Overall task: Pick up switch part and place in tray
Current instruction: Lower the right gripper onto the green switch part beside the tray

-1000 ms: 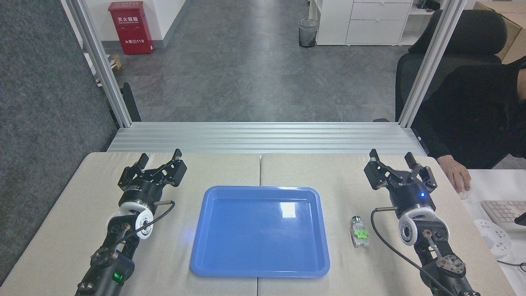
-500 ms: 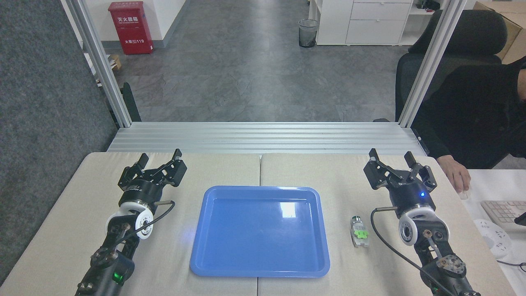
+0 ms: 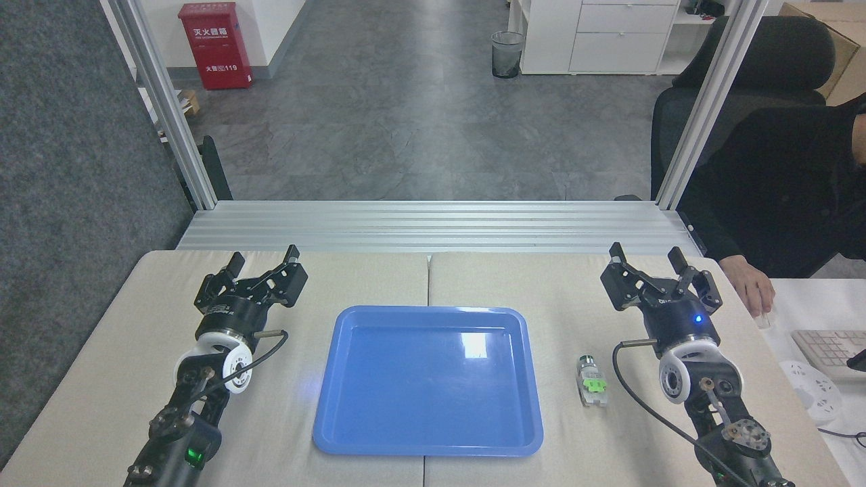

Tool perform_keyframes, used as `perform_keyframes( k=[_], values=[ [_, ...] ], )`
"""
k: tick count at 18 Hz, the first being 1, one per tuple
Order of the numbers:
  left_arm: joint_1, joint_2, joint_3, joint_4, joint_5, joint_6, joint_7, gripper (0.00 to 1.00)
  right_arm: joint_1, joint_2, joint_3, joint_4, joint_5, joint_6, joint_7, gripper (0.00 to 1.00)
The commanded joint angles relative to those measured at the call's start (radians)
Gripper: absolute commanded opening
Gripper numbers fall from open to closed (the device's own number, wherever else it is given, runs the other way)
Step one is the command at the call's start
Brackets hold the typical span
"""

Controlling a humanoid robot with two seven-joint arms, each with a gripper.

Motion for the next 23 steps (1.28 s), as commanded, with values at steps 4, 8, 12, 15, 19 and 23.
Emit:
perform_keyframes(
  k=[4, 8, 12, 15, 19, 23],
  values=[
    [0.000, 0.000, 0.000, 0.000, 0.000, 0.000, 0.000, 1.00, 0.068, -0.032, 0.007, -0.084, 0.000, -0.004, 0.024, 0.99],
    [0.000, 0.000, 0.000, 0.000, 0.000, 0.000, 0.000, 1.00, 0.146, -0.077, 0.008, -0.117, 0.000, -0.044, 0.102, 0.99],
    [0.000, 0.000, 0.000, 0.000, 0.000, 0.000, 0.000, 1.00, 0.202, -0.075, 0.008, -0.117, -0.002, -0.060, 0.147, 0.99],
    [0.000, 0.000, 0.000, 0.000, 0.000, 0.000, 0.000, 1.00, 0.232, -0.073, 0.010, -0.117, -0.002, -0.137, 0.190, 0.99],
    [0.000, 0.000, 0.000, 0.000, 0.000, 0.000, 0.000, 1.00, 0.256, -0.067, 0.031, -0.108, 0.020, -0.128, 0.219, 0.99],
    [0.000, 0.000, 0.000, 0.000, 0.000, 0.000, 0.000, 1.00, 0.251, -0.064, 0.063, -0.059, 0.049, -0.073, 0.221, 0.99]
  ],
)
